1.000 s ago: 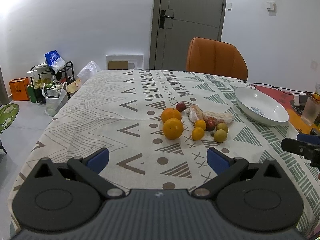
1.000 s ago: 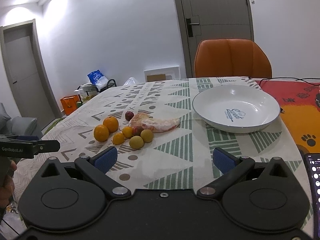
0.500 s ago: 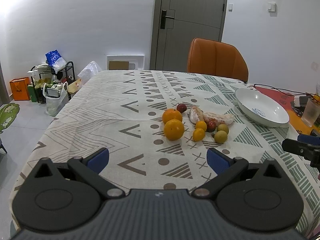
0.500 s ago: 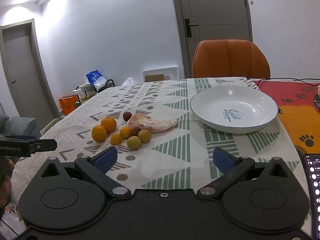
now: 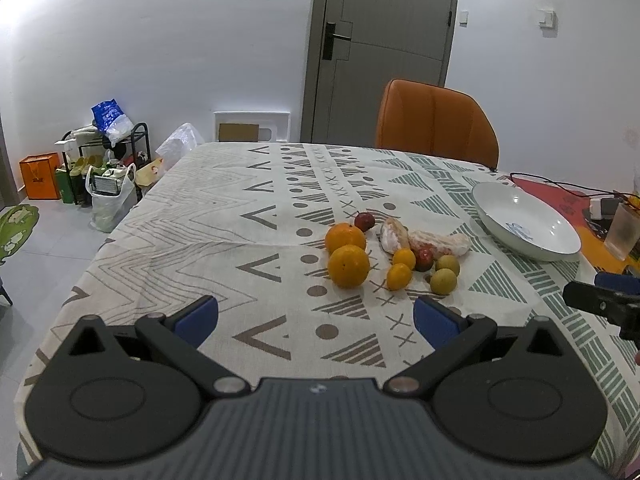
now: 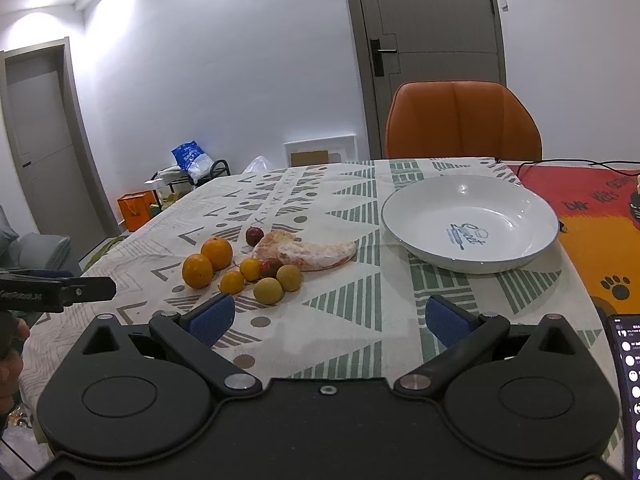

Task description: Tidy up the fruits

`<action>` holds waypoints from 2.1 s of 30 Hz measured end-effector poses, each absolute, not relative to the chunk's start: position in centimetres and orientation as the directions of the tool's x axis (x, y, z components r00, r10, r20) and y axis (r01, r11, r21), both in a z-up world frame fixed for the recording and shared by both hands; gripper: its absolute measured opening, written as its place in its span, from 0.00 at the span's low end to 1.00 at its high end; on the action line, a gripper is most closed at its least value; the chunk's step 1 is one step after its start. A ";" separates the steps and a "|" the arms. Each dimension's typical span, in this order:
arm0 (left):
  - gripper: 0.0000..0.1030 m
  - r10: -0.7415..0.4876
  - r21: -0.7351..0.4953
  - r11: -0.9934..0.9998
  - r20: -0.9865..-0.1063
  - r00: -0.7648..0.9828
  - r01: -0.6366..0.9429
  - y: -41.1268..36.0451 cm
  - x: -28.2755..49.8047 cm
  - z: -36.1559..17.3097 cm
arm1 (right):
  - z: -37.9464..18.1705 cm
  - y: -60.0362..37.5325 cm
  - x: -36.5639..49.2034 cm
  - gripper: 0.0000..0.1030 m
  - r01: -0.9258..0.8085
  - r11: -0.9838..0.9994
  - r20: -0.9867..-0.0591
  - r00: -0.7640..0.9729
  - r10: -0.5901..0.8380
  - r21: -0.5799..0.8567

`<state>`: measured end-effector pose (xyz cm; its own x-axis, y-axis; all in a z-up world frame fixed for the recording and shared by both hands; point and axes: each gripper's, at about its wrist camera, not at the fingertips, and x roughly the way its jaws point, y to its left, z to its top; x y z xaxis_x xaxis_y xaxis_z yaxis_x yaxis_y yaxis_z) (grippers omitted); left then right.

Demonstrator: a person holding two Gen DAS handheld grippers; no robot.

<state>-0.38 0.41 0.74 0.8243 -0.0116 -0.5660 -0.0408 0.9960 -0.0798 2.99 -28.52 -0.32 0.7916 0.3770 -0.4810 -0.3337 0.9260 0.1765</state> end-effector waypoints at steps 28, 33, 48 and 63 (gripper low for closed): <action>0.97 -0.033 -0.078 0.997 -0.592 0.805 -0.016 0.1 3.9 -1.2 | -1.9 -26.0 7.1 0.97 -0.367 0.912 -0.522 0.751 0.406 0.181; 0.87 -0.050 -0.092 0.996 -0.589 0.806 -0.005 0.1 4.8 -1.5 | -2.2 -25.2 7.8 0.84 -0.390 0.899 -0.528 0.731 0.433 0.197; 0.60 -0.100 -0.142 0.990 -0.615 0.782 0.015 0.2 7.5 -3.0 | -3.6 -22.9 10.0 0.62 -0.422 0.877 -0.565 0.676 0.473 0.230; 0.47 -0.118 -0.157 0.987 -0.624 0.772 0.024 0.0 9.7 -3.9 | -4.8 -20.8 11.9 0.32 -0.454 0.847 -0.588 0.618 0.522 0.276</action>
